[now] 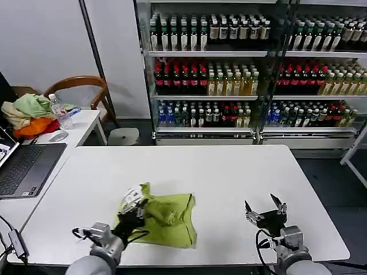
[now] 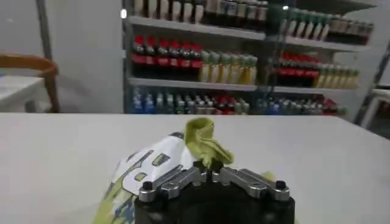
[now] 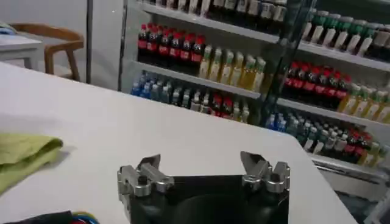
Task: Fold and organize the clothes.
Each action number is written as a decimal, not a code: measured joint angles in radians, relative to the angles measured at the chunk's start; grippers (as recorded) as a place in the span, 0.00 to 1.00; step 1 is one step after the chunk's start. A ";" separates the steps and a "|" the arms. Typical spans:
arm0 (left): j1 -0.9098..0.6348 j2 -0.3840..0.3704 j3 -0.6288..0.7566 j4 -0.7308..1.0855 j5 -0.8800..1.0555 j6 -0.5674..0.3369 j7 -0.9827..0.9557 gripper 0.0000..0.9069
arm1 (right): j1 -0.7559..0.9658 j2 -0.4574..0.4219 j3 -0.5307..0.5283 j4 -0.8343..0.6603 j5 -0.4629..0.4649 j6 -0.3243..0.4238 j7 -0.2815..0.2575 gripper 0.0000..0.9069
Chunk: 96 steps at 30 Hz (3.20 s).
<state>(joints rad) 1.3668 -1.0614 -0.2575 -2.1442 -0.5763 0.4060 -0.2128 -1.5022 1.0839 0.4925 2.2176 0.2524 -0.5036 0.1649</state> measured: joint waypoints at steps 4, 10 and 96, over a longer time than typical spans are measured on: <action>-0.030 -0.024 0.055 0.022 0.018 -0.009 0.009 0.06 | -0.002 -0.002 0.003 0.000 0.000 0.000 0.000 1.00; -0.059 -0.051 0.118 0.050 0.045 -0.010 0.015 1.00 | -0.001 -0.004 0.006 -0.001 0.000 0.000 0.000 1.00; 0.045 0.124 -0.196 0.092 -0.105 0.113 -0.075 0.04 | 0.051 -0.013 -0.019 -0.011 0.009 0.020 -0.008 1.00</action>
<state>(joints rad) 1.4116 -0.9376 -0.4535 -2.0519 -0.6814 0.5195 -0.2880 -1.4512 1.0704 0.4739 2.2062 0.2612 -0.4834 0.1568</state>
